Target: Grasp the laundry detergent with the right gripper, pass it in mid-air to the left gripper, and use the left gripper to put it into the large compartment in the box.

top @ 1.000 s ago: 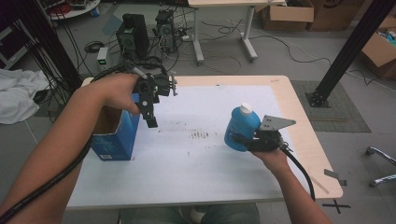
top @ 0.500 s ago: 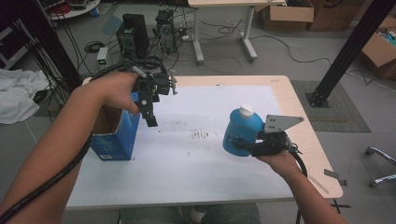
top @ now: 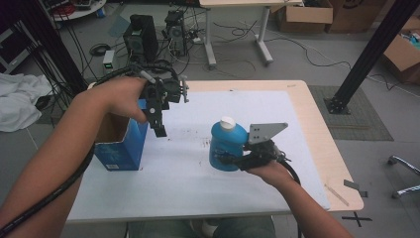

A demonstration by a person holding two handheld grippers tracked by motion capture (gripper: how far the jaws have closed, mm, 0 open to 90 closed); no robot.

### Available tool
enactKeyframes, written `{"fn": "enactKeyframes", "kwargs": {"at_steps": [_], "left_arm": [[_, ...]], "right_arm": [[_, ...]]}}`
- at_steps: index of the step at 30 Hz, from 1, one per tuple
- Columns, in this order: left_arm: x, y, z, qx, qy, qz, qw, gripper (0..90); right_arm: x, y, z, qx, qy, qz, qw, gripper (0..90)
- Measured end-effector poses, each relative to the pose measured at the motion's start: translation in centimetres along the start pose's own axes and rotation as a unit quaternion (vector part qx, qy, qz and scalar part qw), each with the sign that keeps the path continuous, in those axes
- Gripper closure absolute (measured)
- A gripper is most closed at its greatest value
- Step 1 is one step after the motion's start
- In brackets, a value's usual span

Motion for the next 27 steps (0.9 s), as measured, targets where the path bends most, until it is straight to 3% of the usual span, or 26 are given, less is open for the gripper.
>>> {"fn": "enactKeyframes", "kwargs": {"at_steps": [11,27], "left_arm": [[0.2,-0.4,-0.8,0.01,0.003,-0.002,0.9999,0.1],[0.7,-2.7,-2.1,0.039,0.01,0.008,0.9992,0.1]], "right_arm": [[4.6,-0.1,-0.4,0.002,-0.027,0.004,0.9996,44.8],[8.4,-0.5,-0.1,-0.008,-0.06,0.004,0.9982,44.9]]}}
Point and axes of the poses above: each handheld gripper's, and its own axes: x roughly forward along the jaws, y roughly out of its underside, z roughly to its left, the point moved 1 cm from there along x, roughly forward along the jaws, and after that the axes turned 9 degrees about y, right-handed, at the moved point
